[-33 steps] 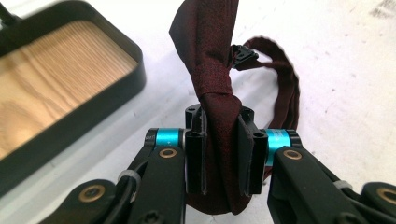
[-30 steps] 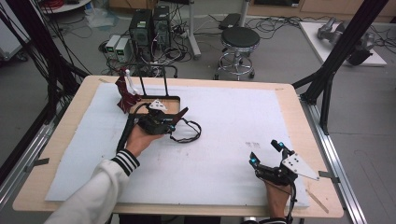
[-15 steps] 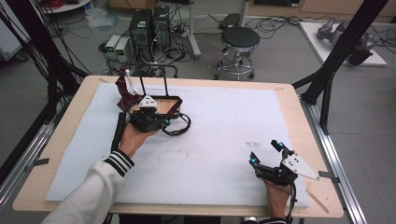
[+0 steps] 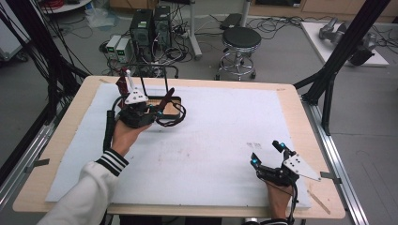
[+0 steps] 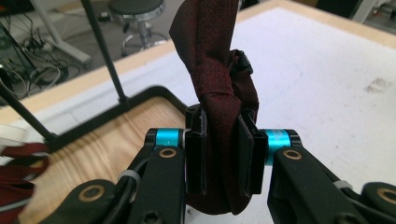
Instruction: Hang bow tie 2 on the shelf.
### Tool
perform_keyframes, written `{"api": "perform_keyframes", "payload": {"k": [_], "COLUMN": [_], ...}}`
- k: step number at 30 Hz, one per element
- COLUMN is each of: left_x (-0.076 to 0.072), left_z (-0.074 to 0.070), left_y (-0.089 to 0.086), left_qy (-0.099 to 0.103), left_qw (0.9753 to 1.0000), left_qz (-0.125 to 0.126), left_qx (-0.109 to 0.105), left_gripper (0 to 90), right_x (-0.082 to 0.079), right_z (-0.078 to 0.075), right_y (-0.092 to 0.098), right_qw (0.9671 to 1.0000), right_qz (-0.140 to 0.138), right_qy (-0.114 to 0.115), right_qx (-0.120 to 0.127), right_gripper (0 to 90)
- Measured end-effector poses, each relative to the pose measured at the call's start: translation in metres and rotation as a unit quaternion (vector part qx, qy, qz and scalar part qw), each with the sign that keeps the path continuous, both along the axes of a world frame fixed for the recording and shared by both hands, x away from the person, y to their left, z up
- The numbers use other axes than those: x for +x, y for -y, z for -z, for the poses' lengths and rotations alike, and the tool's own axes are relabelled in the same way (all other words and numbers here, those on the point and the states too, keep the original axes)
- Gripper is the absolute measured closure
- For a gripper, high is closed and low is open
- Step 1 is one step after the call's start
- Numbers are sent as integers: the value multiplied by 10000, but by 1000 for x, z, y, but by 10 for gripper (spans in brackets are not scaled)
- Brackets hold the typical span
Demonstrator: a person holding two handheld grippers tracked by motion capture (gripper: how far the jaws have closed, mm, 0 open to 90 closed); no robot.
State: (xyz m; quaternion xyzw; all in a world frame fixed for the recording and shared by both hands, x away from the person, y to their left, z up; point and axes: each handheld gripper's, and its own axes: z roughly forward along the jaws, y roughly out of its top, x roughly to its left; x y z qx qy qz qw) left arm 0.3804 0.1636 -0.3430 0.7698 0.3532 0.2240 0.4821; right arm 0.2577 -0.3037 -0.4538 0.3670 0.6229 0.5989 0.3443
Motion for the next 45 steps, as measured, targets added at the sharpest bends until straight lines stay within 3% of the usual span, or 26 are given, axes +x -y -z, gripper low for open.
{"api": "perform_keyframes", "payload": {"k": [8,16,26,36,45], "left_x": [-3,-1,8,19,33], "left_z": [-11,-21,-32,-34,-27], "left_y": [-17,-27,-37,-39,-40], "left_qy": [283,436,661,758,745], "left_qw": [9991,9974,9937,9910,9886], "left_qz": [-261,-466,-759,-966,-1185], "left_qx": [-200,-324,-486,-538,-546], "left_gripper": [756,756,756,756,756], "right_x": [0,0,0,0,0], "right_z": [0,0,0,0,0], "right_y": [0,0,0,0,0], "right_qw": [10000,10000,10000,10000,10000], "right_qz": [12,12,1,10,2], "right_qy": [1,-2,2,-23,-22], "right_qx": [-11,-11,-4,-2,8], "right_gripper": [63,63,63,63,63]}}
